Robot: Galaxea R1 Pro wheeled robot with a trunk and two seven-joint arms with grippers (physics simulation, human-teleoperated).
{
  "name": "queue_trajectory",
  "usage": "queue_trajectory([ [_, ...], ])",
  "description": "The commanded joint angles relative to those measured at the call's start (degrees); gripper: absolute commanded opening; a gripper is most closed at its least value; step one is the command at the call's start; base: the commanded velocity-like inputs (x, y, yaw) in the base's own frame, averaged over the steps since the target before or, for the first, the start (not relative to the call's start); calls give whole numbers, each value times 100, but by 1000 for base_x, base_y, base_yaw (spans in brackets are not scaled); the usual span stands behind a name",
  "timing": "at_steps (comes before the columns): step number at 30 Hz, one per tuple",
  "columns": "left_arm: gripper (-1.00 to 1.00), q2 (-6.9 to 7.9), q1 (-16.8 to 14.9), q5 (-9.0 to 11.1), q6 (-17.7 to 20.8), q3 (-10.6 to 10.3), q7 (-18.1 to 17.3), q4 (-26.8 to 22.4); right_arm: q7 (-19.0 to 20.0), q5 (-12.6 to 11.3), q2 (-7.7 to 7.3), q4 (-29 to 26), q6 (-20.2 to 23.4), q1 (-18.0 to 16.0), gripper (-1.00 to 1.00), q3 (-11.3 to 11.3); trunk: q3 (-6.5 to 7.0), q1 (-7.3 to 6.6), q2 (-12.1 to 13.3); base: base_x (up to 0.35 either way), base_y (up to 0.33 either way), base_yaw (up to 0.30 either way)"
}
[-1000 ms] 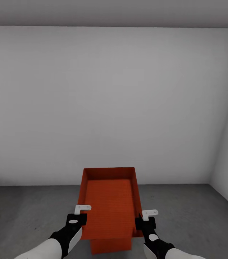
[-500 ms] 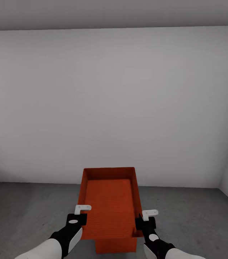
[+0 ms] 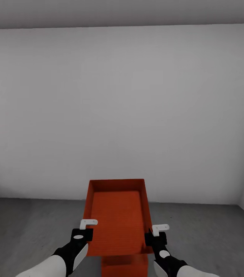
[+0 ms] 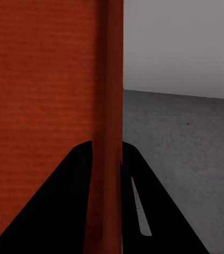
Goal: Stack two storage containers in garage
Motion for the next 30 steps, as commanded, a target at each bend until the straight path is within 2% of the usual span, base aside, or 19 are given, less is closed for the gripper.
queue_trajectory([
  [1,-100,-36,-9,312,9,160,-3,-79,28,-19,2,4,-1,-1,-100,76,-9,4,-5,303,0,0],
  [9,-100,-39,-9,313,7,161,-3,-79,27,-19,11,4,0,-1,-100,79,-9,4,-5,304,0,0],
  [13,-100,-42,-9,312,6,161,-3,-79,29,-19,9,3,-2,-1,-100,76,-9,4,-5,130,0,0],
  [19,-100,-43,-9,311,9,160,0,-79,27,-19,6,3,-2,-1,-100,77,-9,4,-5,0,-23,0],
  [30,-100,-44,-9,310,6,162,2,-79,21,-19,9,4,-9,-1,-100,76,-9,4,-5,-146,-207,0],
])
